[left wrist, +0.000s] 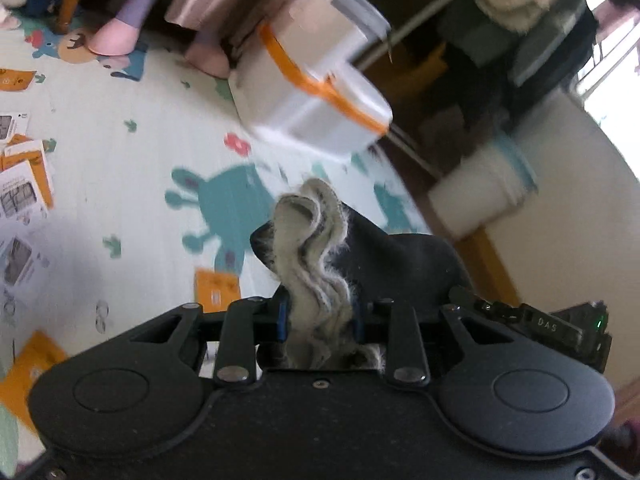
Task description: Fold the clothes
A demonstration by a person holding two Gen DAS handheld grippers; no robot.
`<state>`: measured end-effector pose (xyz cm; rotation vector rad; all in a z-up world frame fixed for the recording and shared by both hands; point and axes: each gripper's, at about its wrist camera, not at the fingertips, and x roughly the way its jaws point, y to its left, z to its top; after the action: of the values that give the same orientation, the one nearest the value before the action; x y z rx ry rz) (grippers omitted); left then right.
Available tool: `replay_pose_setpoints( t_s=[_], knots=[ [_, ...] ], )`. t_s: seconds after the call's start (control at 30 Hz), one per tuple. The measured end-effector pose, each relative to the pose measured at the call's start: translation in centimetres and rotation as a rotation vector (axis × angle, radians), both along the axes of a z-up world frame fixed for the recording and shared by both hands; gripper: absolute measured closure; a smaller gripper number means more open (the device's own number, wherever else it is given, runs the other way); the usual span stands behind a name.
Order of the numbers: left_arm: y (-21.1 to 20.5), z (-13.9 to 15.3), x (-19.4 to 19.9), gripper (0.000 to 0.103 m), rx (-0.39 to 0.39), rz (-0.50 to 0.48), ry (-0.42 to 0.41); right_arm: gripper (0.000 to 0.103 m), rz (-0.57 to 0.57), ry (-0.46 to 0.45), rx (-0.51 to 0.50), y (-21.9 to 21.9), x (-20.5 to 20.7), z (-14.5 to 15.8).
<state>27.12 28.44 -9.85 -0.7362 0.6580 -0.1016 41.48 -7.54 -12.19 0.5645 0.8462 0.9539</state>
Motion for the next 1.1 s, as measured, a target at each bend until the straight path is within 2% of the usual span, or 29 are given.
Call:
replay_pose_setpoints(
  t_s=[0.07,0.13,0.17,0.2,0.23,0.27,0.3,0.4,0.47,0.53,0.77,0.93,1.03,1.07,1.1],
  knots=[
    [1.5,-0.1,0.8,0.076,-0.029,0.034,-0.005,0.078,-0.013,-0.026,0.011,1.7,1.1,0.9],
    [3.0,-1.7,1.7,0.049,-0.025,0.07,0.05,0.076,-0.025,-0.06,0.011,3.3,1.9,1.5],
    [3.5,-3.0,2.1,0.027,0.015,0.099,0.115,0.061,-0.04,-0.088,-0.019,4.0,2.3,1.1],
    [3.7,-4.4,2.2,0.028,0.076,0.146,0.203,0.046,-0.07,-0.084,-0.086,4.5,2.7,-0.1],
    [3.8,-5.7,1.7,0.028,0.098,0.181,0.249,0.032,-0.128,-0.029,-0.218,4.9,3.2,-2.2],
    [3.7,-6.7,0.9,0.028,0.081,0.178,0.256,0.047,-0.17,0.015,-0.307,4.9,3.1,-3.7],
    [3.3,-7.5,0.1,0.028,0.075,0.151,0.273,0.052,-0.172,0.012,-0.323,4.4,2.3,-4.6],
    [1.5,-8.3,-1.0,0.028,0.166,0.039,0.316,0.051,-0.079,-0.12,-0.334,3.5,-0.8,-5.1],
    [0.3,-8.4,-1.5,0.028,0.224,-0.021,0.331,0.046,-0.029,-0.137,-0.335,3.0,-2.4,-5.4],
    [-0.7,-8.1,-1.6,0.028,0.248,-0.043,0.331,0.043,0.008,-0.123,-0.341,2.7,-3.9,-5.8],
    [-5.8,-8.0,-1.3,0.027,0.37,-0.181,0.32,0.042,0.188,-0.084,-0.431,3.5,-9.1,-6.3],
    [-8.4,-7.7,-1.7,0.027,0.409,-0.228,0.338,0.035,0.199,-0.079,-0.46,3.0,-10.6,-4.6],
    [-9.9,-5.4,-2.1,0.027,0.461,-0.255,0.333,0.028,0.193,-0.078,-0.499,2.7,-10.9,-3.1],
    [-10.3,-4.5,-2.3,0.025,0.471,-0.253,0.337,0.024,0.188,-0.079,-0.511,2.5,-11.0,-2.5],
    [-10.6,-3.4,-2.6,0.019,0.477,-0.245,0.343,0.021,0.184,-0.078,-0.527,2.4,-11.2,-1.8]
  ],
)
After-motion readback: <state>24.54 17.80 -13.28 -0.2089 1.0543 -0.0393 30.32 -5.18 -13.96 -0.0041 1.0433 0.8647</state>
